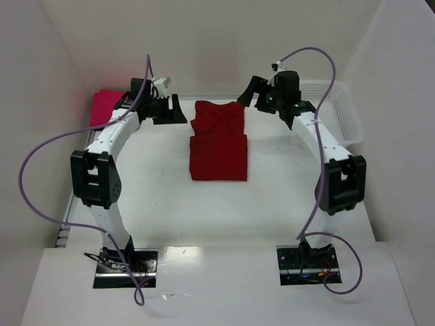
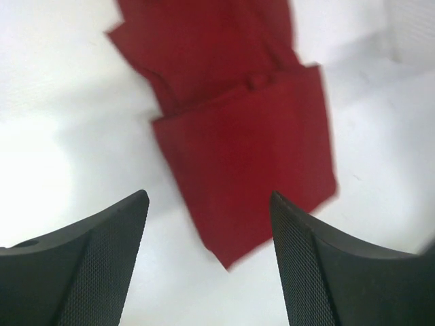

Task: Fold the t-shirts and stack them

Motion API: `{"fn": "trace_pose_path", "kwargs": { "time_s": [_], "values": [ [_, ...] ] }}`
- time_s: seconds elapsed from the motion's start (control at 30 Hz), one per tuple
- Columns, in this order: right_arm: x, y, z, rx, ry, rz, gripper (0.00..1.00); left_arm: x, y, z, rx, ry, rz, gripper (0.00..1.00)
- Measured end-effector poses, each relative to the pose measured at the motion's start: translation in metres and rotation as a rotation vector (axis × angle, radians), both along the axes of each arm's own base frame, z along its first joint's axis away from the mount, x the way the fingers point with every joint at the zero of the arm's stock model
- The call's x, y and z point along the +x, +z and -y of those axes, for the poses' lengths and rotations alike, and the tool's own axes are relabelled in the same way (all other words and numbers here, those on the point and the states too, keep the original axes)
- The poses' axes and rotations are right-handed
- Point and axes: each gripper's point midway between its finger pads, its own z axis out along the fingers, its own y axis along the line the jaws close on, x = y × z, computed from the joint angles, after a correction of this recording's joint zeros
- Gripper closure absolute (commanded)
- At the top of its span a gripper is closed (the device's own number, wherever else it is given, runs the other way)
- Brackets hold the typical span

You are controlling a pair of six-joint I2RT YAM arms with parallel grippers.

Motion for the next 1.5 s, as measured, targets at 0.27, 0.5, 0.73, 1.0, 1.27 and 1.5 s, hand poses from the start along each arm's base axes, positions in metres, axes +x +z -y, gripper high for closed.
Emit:
{"fn": "trace_pose_path", "kwargs": {
  "time_s": [0.27, 0.5, 0.73, 1.0, 1.27, 1.5],
  "values": [
    [-0.068, -0.009, 0.017, -0.012, -0.008, -0.036, 0.00, -0.079, -0.004, 0.015, -0.093, -0.097, -0.077, 0.19],
    [-0.124, -0.097, 0.023, -0.046, -0.035, -0.317, 0.00, -0.148, -0.077, 0.031, -0.093, -0.122, -0.339, 0.19],
    [-0.170, -0.133, -0.005, -0.097, 0.003, -0.450, 0.03, -0.172, -0.097, 0.044, -0.090, -0.101, -0.423, 0.19],
    [-0.195, -0.163, -0.024, -0.144, 0.024, -0.528, 0.07, -0.158, -0.102, 0.046, -0.108, -0.022, -0.396, 0.21],
    [-0.212, -0.191, -0.008, -0.179, -0.036, -0.598, 0.11, -0.151, -0.119, 0.045, -0.089, 0.000, -0.409, 0.26],
    [-0.207, -0.198, -0.012, -0.155, -0.048, -0.587, 0.16, -0.152, -0.135, 0.048, -0.069, -0.004, -0.441, 0.29]
  ]
}}
